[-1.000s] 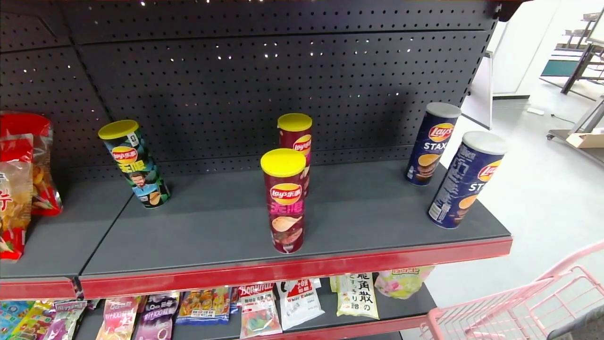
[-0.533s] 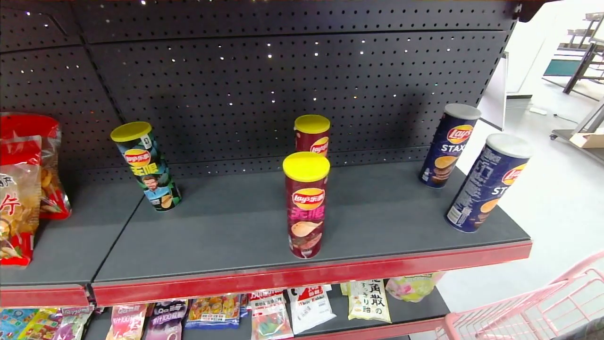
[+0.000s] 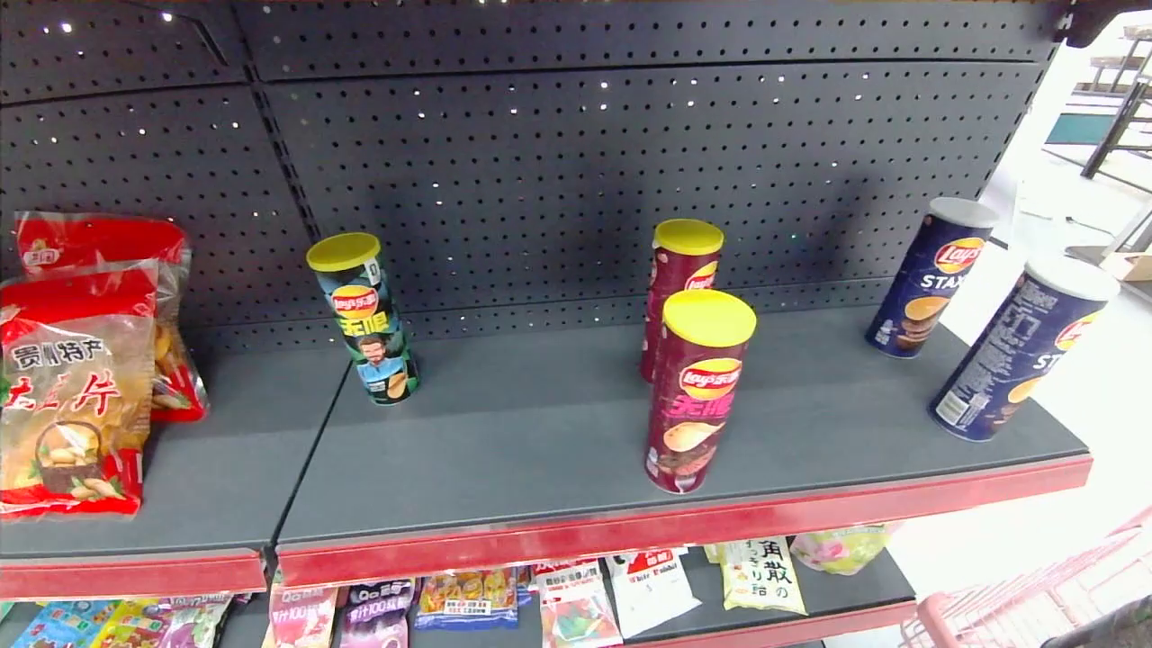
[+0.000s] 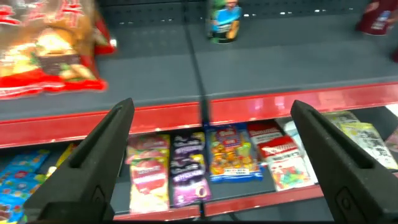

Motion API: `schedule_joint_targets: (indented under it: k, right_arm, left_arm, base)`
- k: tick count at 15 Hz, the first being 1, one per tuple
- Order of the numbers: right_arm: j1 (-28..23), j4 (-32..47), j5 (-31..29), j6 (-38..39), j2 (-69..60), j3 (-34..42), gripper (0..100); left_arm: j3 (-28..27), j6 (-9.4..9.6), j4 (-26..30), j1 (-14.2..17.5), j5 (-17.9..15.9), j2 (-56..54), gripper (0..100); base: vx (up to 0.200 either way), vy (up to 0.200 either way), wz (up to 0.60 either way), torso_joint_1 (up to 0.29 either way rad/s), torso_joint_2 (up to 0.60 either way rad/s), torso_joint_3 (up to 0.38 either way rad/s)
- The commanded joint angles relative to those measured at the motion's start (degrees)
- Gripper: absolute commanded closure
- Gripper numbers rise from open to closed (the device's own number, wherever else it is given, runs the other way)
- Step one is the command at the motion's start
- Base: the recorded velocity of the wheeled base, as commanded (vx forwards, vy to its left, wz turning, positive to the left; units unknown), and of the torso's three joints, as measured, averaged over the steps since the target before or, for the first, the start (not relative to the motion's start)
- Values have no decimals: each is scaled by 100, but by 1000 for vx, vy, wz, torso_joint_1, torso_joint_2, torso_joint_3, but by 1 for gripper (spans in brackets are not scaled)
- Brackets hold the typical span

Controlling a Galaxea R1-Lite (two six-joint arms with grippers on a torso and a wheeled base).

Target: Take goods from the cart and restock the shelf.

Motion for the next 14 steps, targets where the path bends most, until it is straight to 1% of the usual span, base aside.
schedule_joint_targets:
  k: [1, 7, 14]
  right_arm:
    - [-1, 1, 11, -5, 64, -1, 100]
    - [8, -228, 11, -14, 55, 122, 100]
    - [-1, -236, -7, -23, -103, 166, 100]
  left_arm:
    - [-1, 0, 2, 0, 0, -3, 0]
    - [-1, 0, 2, 0, 0, 6, 0]
    - [-1, -9, 2, 0, 0, -3, 0]
  base:
    - [0, 200, 0, 7, 7, 12]
    - [0, 200, 0, 1, 4, 2]
    - [0, 0, 0, 0, 0, 0]
